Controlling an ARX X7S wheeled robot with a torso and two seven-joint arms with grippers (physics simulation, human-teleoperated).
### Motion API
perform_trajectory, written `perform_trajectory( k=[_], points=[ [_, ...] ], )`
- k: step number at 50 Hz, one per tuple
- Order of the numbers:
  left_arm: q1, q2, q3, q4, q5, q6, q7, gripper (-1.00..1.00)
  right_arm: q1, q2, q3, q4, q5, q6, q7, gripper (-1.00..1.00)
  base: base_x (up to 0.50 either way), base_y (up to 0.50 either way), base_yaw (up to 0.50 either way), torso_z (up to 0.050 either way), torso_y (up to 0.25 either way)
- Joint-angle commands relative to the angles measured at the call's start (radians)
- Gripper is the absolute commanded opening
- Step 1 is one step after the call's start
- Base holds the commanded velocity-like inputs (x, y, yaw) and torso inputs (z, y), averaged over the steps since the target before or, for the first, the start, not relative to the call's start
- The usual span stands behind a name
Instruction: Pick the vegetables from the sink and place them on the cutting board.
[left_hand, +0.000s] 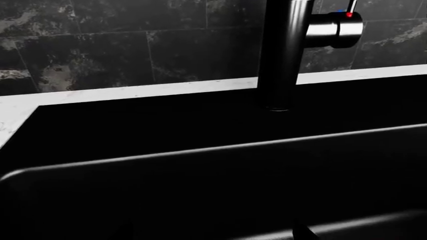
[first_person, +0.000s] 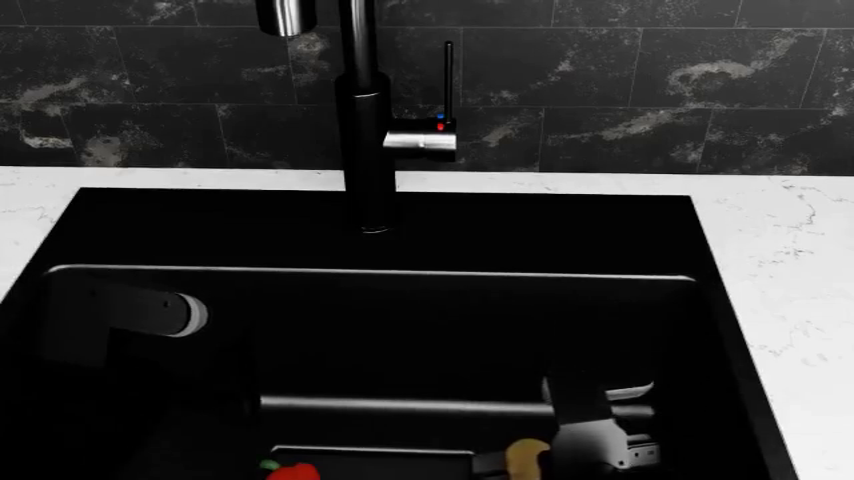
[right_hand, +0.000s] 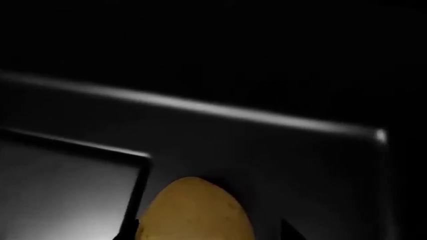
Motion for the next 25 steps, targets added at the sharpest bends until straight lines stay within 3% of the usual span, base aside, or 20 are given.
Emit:
perform_trajectory(
  k=[1, 11, 12, 17, 25],
  points=[
    [0.028, -0.007, 0.014, 0.000, -0.003, 0.004, -0.001, 1.00, 0.075, -0.047, -0.014, 0.269, -0.050, -0.114, -0.054, 1.00, 0.00, 0.00, 0.00, 0.000, 0.000],
    [0.031, -0.007, 0.020, -0.008, -0.004, 0.011, -0.001, 1.00, 0.059, -0.050, 0.024, 0.269, -0.093, -0.108, -0.070, 1.00, 0.00, 0.00, 0.00, 0.000, 0.000],
    [0.032, -0.007, 0.020, -0.008, -0.004, 0.011, -0.002, 1.00, 0.060, -0.049, 0.027, 0.269, -0.097, -0.117, -0.068, -1.00, 0.00, 0.00, 0.00, 0.000, 0.000],
    [0.036, -0.003, 0.028, -0.011, -0.004, 0.015, -0.003, 1.00, 0.069, -0.046, 0.027, 0.241, -0.105, -0.118, -0.067, -1.00, 0.00, 0.00, 0.00, 0.000, 0.000],
    [0.031, -0.002, 0.033, -0.005, -0.009, 0.008, -0.007, 1.00, -0.115, 0.044, 0.042, -0.398, -0.060, 0.203, 0.007, -1.00, 0.00, 0.00, 0.00, 0.000, 0.000]
  ],
)
